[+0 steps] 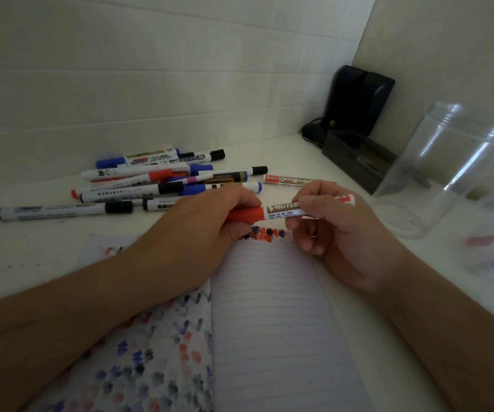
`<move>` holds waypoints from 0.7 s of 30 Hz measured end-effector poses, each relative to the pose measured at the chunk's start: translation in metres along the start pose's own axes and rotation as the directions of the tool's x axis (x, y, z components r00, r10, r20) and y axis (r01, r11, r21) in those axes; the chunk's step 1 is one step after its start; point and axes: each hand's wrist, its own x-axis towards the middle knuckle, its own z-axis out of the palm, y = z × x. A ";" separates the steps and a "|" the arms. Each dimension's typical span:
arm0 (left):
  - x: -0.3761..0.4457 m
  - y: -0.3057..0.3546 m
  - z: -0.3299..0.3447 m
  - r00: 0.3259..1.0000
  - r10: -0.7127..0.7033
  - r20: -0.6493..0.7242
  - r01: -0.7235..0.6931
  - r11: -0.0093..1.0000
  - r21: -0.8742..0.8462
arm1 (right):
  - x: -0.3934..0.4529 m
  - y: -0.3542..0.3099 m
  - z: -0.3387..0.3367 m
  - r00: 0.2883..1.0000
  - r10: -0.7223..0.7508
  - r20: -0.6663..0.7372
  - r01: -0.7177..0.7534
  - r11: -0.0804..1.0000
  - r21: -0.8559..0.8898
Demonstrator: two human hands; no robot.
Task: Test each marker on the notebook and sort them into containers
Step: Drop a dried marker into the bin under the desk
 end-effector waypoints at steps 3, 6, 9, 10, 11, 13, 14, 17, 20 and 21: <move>-0.002 -0.001 0.001 0.999 0.027 -0.025 -0.027 1.000 0.007 | -0.001 0.000 0.000 1.000 -0.009 -0.002 0.008 1.000 -0.028; -0.003 -0.003 0.000 0.999 0.026 -0.037 -0.027 0.999 -0.041 | -0.004 -0.003 -0.002 0.998 -0.069 -0.016 0.067 0.994 -0.090; -0.004 -0.003 -0.001 0.998 0.041 -0.048 -0.046 0.993 -0.113 | -0.007 -0.005 -0.001 0.973 -0.229 -0.015 0.210 0.914 -0.348; -0.004 -0.003 -0.002 0.997 0.050 -0.052 -0.056 0.991 -0.123 | -0.007 -0.004 -0.001 0.968 -0.250 -0.002 0.230 0.894 -0.385; -0.004 -0.003 -0.002 0.997 0.056 -0.054 -0.063 0.990 -0.129 | -0.007 -0.003 -0.001 0.966 -0.257 0.011 0.239 0.881 -0.408; -0.004 -0.004 -0.002 0.997 0.058 -0.053 -0.064 0.988 -0.139 | -0.007 0.000 0.001 0.969 -0.241 0.051 0.239 0.869 -0.432; -0.005 -0.005 -0.001 0.997 0.054 -0.058 -0.062 0.989 -0.136 | -0.006 0.002 0.003 0.971 -0.230 0.061 0.233 0.866 -0.442; -0.006 -0.003 -0.002 0.996 0.045 -0.083 -0.051 0.996 -0.073 | -0.005 0.004 0.006 0.976 -0.211 0.044 0.207 0.858 -0.471; -0.007 -0.001 -0.002 1.000 0.027 -0.016 -0.026 0.999 0.025 | -0.008 0.000 0.007 0.977 -0.209 0.047 0.202 0.822 -0.533; -0.007 0.000 -0.002 1.000 0.024 0.008 -0.024 0.999 0.040 | -0.011 -0.004 0.008 0.976 -0.213 0.047 0.203 0.804 -0.559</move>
